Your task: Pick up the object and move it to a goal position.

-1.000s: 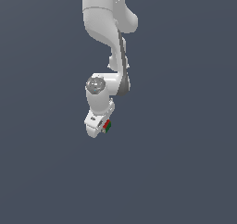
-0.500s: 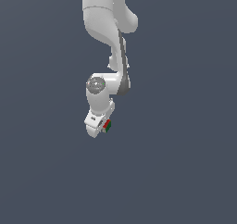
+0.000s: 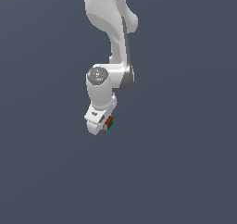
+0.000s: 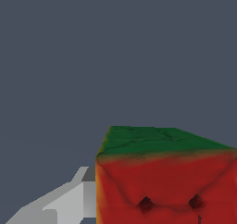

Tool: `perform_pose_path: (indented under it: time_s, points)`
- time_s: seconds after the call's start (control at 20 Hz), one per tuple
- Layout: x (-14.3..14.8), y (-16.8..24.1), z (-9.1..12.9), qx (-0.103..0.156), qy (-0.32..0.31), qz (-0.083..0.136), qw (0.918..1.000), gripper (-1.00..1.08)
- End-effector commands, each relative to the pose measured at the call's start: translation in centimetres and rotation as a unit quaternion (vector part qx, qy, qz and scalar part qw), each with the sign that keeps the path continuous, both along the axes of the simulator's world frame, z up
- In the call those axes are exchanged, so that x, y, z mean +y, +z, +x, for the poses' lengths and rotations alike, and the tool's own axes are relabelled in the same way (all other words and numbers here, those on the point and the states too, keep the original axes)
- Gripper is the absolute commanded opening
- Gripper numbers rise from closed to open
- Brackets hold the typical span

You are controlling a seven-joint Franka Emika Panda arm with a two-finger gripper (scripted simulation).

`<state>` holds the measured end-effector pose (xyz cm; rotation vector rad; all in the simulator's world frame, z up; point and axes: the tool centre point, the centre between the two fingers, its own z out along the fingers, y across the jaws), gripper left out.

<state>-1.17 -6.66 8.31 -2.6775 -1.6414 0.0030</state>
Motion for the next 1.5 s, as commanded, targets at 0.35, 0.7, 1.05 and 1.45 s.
perform_pose_path:
  time_s: [0.35, 0.7, 1.05, 1.45]
  points:
    - [2.6, 9.5, 1.7, -0.001, 0.001, 0.000, 1.0000, -1.00]
    - [4.6, 17.1, 3.2, -0.001, 0.001, 0.000, 1.0000, -1.00]
    - [6.4, 24.1, 4.7, -0.001, 0.001, 0.001, 1.0000, -1.00]
    - [7.7, 29.5, 6.0, -0.001, 0.000, 0.000, 1.0000, -1.00]
